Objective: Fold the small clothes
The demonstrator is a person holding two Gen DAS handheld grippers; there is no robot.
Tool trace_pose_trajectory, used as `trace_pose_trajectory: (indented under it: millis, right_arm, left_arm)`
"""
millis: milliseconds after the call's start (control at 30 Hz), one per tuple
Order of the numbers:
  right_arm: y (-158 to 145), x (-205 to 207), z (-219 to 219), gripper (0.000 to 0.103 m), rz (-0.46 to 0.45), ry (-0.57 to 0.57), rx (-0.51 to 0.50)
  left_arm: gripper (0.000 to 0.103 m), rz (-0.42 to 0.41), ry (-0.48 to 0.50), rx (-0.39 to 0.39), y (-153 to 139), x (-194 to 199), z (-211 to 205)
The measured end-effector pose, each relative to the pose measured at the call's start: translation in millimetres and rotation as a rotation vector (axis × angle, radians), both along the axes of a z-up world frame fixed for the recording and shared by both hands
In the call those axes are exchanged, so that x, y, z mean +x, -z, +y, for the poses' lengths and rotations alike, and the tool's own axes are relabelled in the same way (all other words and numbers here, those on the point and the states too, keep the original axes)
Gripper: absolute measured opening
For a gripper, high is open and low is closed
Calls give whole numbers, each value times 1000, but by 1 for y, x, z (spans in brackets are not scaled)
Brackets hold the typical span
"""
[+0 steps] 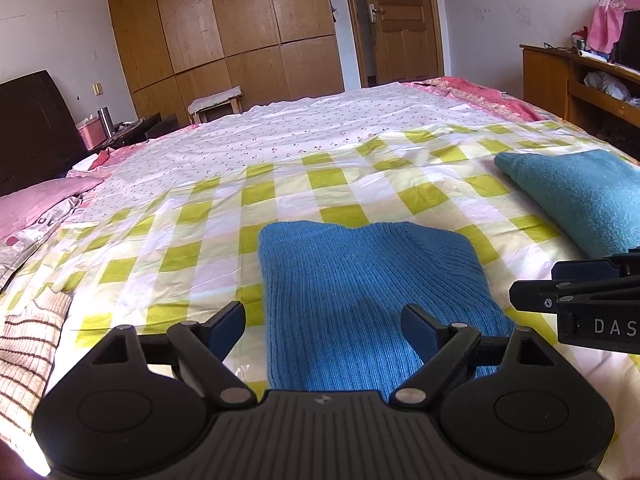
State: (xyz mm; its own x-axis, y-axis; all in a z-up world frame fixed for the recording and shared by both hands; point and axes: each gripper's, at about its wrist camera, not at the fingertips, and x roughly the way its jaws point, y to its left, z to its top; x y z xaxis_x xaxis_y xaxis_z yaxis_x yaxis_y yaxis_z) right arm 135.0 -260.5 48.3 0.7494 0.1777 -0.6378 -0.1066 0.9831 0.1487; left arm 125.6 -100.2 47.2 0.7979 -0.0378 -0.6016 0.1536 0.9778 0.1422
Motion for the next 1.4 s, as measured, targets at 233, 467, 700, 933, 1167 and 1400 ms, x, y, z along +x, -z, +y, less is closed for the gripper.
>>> trace_pose_trajectory:
  millis: [233, 467, 700, 933, 1167, 1400]
  right_arm:
    - [-1, -19, 4, 44, 3, 6, 13]
    - [3, -35, 13, 45, 12, 0, 6]
    - [9, -47, 19, 46, 31, 1, 1]
    - [16, -59, 24, 46, 56, 8, -9]
    - [20, -70, 27, 49, 70, 19, -5]
    - [25, -82, 36, 49, 64, 16, -53]
  left_arm:
    - [97, -11, -13, -22, -1, -17, 5]
    - [101, 2, -38, -52, 5, -35, 16]
    - [103, 34, -65, -54, 17, -48, 23]
    - [103, 44, -65, -64, 19, -58, 26]
    - [103, 69, -61, -71, 24, -67, 27]
    - [103, 101, -59, -68, 32, -75, 27]
